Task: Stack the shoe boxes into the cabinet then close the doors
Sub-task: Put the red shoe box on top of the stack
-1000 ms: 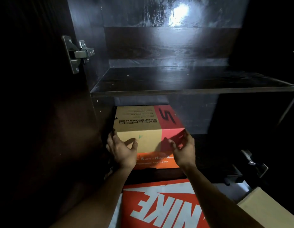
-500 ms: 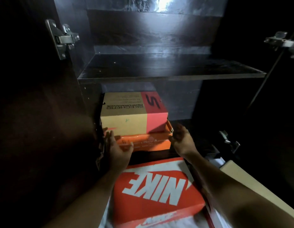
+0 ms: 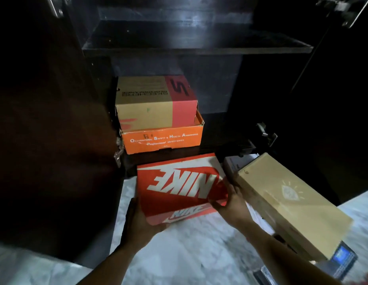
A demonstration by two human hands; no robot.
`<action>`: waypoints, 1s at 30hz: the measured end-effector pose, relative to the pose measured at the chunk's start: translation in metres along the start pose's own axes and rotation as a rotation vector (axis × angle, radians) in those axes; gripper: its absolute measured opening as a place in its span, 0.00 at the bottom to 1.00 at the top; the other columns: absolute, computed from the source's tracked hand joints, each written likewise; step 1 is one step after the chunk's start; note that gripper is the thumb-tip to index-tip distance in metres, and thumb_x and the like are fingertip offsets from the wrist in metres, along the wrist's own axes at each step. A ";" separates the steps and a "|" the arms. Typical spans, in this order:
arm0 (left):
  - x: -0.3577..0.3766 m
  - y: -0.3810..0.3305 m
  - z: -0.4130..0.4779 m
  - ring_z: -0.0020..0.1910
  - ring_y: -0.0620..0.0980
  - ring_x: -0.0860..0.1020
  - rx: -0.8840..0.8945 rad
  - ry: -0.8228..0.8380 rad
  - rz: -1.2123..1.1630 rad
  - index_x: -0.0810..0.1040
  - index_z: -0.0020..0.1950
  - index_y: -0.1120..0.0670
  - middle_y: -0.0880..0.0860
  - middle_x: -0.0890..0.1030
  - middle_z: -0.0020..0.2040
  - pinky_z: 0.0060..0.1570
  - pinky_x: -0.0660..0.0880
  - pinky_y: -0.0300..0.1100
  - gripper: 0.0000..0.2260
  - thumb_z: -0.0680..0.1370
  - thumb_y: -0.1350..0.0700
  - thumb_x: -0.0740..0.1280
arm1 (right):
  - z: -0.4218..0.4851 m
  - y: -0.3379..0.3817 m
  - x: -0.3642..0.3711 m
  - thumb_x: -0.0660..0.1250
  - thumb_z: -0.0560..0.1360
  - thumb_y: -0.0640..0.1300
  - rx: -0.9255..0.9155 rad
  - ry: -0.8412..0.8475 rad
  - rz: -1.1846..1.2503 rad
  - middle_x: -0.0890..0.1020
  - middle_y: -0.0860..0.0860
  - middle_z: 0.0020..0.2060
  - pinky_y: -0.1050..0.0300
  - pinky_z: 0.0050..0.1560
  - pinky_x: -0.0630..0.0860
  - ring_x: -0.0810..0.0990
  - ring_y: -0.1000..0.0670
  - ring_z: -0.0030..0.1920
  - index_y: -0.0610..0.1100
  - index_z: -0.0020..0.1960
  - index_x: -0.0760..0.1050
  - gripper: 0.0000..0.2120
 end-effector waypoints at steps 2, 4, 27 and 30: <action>0.005 0.015 -0.001 0.65 0.51 0.73 -0.046 0.019 -0.020 0.62 0.74 0.44 0.47 0.70 0.64 0.54 0.80 0.54 0.54 0.52 0.37 0.82 | 0.001 -0.006 0.001 0.77 0.67 0.59 0.045 -0.029 0.029 0.68 0.45 0.71 0.44 0.68 0.72 0.71 0.41 0.69 0.50 0.78 0.60 0.45; 0.010 0.020 0.000 0.64 0.50 0.75 -0.044 0.042 -0.070 0.62 0.74 0.44 0.47 0.73 0.64 0.52 0.82 0.50 0.52 0.55 0.43 0.84 | 0.006 -0.011 0.000 0.80 0.66 0.53 0.078 -0.053 0.062 0.69 0.44 0.70 0.47 0.68 0.72 0.72 0.41 0.68 0.47 0.77 0.61 0.46; -0.026 -0.028 0.010 0.60 0.50 0.79 -0.047 -0.235 -0.470 0.69 0.72 0.44 0.46 0.80 0.63 0.55 0.80 0.53 0.49 0.54 0.43 0.85 | 0.006 0.040 -0.040 0.72 0.66 0.20 -0.148 0.082 0.900 0.78 0.44 0.62 0.61 0.45 0.82 0.81 0.47 0.60 0.44 0.73 0.65 0.41; -0.039 -0.054 0.014 0.58 0.48 0.79 0.014 -0.270 -0.407 0.69 0.72 0.45 0.45 0.79 0.61 0.57 0.79 0.52 0.45 0.57 0.44 0.83 | 0.001 0.055 -0.071 0.79 0.60 0.23 -0.246 -0.002 0.864 0.81 0.50 0.60 0.54 0.51 0.83 0.82 0.49 0.59 0.49 0.71 0.67 0.46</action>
Point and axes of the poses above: each hand's wrist, its own z-axis towards the middle knuckle, its own x-axis out of the palm, y = z × x, the point moved 4 cm from there along z, towards the middle knuckle
